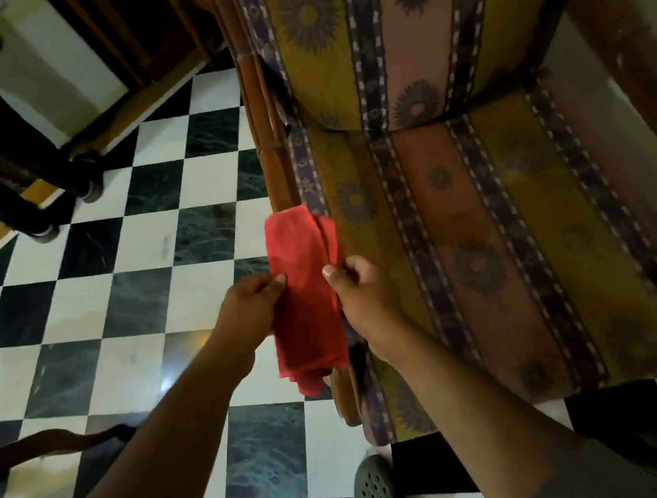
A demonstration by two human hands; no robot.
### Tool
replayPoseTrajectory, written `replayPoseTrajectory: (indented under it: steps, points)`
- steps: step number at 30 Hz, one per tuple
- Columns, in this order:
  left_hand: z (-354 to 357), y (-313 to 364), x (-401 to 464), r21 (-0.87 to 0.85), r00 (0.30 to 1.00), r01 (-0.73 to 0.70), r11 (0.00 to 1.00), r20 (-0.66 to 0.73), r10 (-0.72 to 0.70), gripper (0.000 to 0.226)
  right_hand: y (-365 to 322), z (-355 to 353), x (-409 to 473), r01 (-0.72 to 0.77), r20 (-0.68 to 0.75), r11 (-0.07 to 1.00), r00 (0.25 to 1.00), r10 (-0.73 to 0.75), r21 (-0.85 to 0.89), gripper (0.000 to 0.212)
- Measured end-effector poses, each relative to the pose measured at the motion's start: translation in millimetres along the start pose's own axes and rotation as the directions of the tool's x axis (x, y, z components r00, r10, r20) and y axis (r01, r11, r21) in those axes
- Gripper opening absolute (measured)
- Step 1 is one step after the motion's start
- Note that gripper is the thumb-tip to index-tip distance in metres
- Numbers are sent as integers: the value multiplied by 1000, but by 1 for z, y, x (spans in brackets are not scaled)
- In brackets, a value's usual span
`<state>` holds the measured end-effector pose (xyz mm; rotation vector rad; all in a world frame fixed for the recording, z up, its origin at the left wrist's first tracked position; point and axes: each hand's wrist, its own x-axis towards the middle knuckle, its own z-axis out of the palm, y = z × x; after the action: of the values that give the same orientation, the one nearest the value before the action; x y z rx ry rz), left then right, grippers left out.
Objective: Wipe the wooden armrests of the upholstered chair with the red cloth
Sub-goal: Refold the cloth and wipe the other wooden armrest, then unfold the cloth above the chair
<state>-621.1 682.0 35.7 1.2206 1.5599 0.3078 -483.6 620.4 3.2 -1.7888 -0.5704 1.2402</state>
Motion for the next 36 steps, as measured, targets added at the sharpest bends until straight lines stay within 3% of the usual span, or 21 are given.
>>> replayPoseTrajectory:
  steps: [3, 6, 11, 13, 17, 22, 27, 31, 36]
  points:
    - [6, 9, -11, 59, 987, -139, 989, -71, 143, 11, 8, -16, -10, 80, -60, 996, 995, -78, 37, 39]
    - [30, 22, -31, 36, 977, -208, 977, -34, 209, 10, 19, -46, -22, 136, -140, 987, 982, -124, 85, 38]
    - [127, 38, -67, 6, 973, -197, 980, 126, 194, 9, 52, -148, -58, 154, -315, 980, 943, -106, 129, 40]
    - [176, 43, -85, 12, 947, -251, 968, 209, 243, 10, 68, -197, -80, 140, -392, 984, 916, -86, 111, 42]
    - [277, 53, -131, 91, 864, -349, 933, 417, 283, 19, 106, -293, -129, 85, -514, 966, 856, 55, 245, 41]
    - [403, 48, -203, 134, 772, -368, 920, 596, 222, 20, 163, -394, -204, 91, -647, 930, 742, 176, 357, 33]
    - [535, 26, -307, 257, 610, -556, 790, 772, 179, 19, 249, -483, -301, 189, -774, 854, 547, 319, 485, 25]
    - [620, -11, -387, 265, 447, -686, 677, 888, 106, 21, 323, -531, -367, 221, -788, 787, 407, 463, 576, 34]
    - [714, -70, -451, 246, 328, -762, 599, 944, 30, 20, 407, -572, -423, 227, -773, 741, 254, 582, 632, 42]
